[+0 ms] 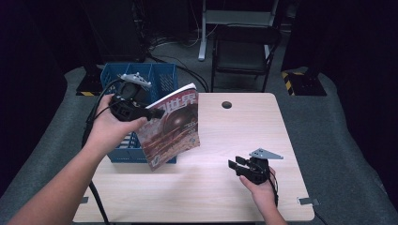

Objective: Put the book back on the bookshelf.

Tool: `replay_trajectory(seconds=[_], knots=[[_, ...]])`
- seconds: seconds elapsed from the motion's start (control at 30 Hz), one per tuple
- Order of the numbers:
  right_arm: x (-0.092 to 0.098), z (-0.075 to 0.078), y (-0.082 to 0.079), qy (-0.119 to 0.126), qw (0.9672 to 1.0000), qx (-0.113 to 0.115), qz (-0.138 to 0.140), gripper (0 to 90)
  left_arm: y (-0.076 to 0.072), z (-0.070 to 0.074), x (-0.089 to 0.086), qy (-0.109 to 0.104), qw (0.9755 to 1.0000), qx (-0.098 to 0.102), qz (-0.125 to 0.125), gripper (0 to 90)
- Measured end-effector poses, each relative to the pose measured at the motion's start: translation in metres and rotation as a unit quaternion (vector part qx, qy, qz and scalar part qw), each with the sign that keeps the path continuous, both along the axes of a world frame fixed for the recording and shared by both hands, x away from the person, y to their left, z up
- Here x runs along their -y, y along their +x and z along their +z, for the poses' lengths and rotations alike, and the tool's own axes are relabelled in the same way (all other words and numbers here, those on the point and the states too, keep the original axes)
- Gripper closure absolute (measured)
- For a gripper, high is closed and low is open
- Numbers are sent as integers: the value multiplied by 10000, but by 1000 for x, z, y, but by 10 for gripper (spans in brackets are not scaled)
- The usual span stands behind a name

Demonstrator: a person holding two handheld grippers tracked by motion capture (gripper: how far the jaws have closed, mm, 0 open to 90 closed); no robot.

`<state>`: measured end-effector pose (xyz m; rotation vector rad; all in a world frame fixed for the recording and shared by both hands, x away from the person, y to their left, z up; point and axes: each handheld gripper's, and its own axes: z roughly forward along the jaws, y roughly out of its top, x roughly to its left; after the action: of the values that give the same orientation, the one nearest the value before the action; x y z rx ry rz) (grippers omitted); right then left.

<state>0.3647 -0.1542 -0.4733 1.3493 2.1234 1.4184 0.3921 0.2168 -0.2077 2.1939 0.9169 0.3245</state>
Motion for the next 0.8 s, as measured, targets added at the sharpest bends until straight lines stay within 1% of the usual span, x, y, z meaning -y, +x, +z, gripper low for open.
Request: replay_trajectory(seconds=[0.03,0.07,0.2,0.23,0.3,0.43,0.57,0.7,0.73,0.8], knots=[[0,0,0,-16,10000,-19,1,578,1,1,-2,37,10000,19,-25,840],[0,0,0,-9,10000,-49,-12,577,1,2,-3,27,10000,9,-4,840],[0,-1,0,-11,10000,-35,11,578,2,4,-8,-15,10000,22,74,840],[0,0,0,-6,10000,-44,1,577,2,5,-9,-17,10000,-17,82,840],[-1,0,-1,3,10000,-52,-9,578,3,6,-11,-39,9999,15,105,840],[-1,0,-1,9,10000,-31,6,577,4,8,-14,-51,9999,7,133,840],[-2,0,0,1,10000,-12,16,577,5,10,-18,-68,9998,41,188,840],[-2,0,-1,16,10000,-23,22,577,5,13,-24,-88,9996,29,268,840],[-2,0,-1,22,10000,-28,23,577,6,14,-26,-80,9995,54,301,840],[-2,0,-1,1,10000,-26,17,577,6,16,-29,-70,9993,44,376,840]])
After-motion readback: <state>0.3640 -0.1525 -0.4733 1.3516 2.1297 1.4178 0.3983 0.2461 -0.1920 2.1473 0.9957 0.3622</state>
